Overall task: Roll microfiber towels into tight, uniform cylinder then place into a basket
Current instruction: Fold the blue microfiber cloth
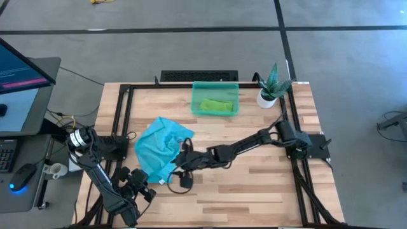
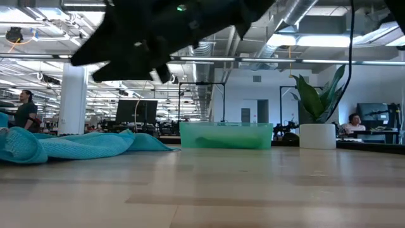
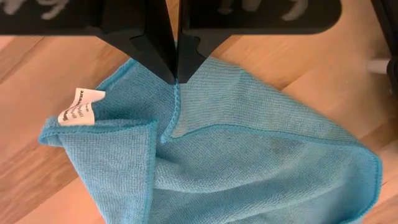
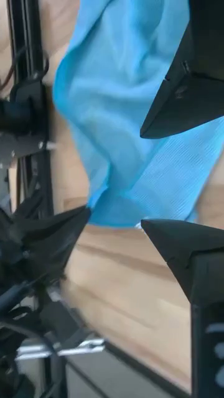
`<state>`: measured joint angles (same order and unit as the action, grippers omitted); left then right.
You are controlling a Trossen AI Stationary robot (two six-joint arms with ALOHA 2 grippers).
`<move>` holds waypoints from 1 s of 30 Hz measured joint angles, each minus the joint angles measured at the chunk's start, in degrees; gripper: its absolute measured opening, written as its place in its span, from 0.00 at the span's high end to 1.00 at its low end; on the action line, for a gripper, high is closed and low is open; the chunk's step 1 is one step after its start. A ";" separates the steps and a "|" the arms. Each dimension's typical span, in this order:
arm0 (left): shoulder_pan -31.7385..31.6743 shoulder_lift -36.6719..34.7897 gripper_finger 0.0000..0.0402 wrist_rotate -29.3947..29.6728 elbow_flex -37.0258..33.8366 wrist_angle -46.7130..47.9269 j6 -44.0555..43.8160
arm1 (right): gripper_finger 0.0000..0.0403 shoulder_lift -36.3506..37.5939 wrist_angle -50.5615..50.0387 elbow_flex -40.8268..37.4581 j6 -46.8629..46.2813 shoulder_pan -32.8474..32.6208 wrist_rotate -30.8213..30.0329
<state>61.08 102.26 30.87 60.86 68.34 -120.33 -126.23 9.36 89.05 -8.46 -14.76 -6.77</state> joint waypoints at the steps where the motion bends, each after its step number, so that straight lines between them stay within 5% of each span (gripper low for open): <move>1: 0.00 0.00 1.00 0.00 0.00 -0.02 0.00 | 0.39 -1.25 -0.22 1.72 -0.54 0.00 0.63; 8: -0.02 0.00 1.00 0.00 0.00 0.00 0.66 | 0.39 -6.53 -3.63 8.08 -1.61 -0.22 0.97; 25: -0.02 0.00 1.00 0.93 -0.02 0.15 0.63 | 0.39 -6.28 -0.36 7.96 -4.21 -0.57 0.75; 30: -0.24 0.01 1.00 1.60 -0.02 0.11 1.11 | 0.39 -6.28 -6.71 7.96 -2.91 -0.99 0.64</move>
<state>60.84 102.27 32.47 60.84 68.44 -119.22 -132.51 2.65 97.01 -11.37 -15.75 -6.13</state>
